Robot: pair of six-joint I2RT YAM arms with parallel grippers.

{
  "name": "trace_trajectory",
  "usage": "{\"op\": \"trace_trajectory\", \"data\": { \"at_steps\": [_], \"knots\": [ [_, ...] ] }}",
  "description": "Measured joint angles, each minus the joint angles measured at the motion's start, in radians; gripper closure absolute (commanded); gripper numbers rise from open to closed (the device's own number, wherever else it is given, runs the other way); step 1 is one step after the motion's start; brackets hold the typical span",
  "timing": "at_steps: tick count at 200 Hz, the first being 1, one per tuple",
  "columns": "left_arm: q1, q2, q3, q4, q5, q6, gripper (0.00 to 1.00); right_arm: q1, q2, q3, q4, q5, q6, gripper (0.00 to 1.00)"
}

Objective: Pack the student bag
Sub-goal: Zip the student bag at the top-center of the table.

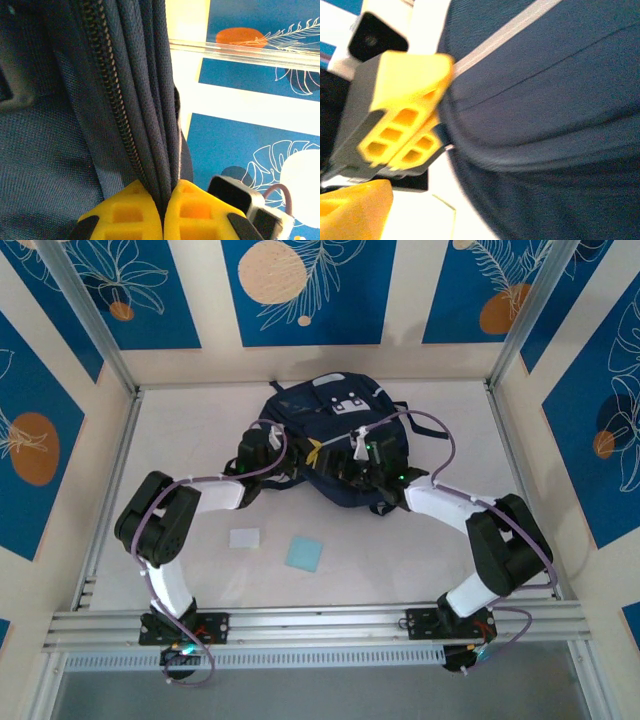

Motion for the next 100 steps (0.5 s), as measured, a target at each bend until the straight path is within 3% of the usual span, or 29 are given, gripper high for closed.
{"op": "trace_trajectory", "data": {
  "at_steps": [70,100],
  "knots": [
    [-0.003,0.0,0.0,0.002,-0.001,0.007,1.0,0.029,-0.016,0.01,-0.034,0.013,-0.043,0.15],
    [-0.004,0.0,0.0,0.002,-0.002,0.007,1.0,0.053,-0.023,0.021,-0.078,0.068,-0.076,0.3]
  ]
}}
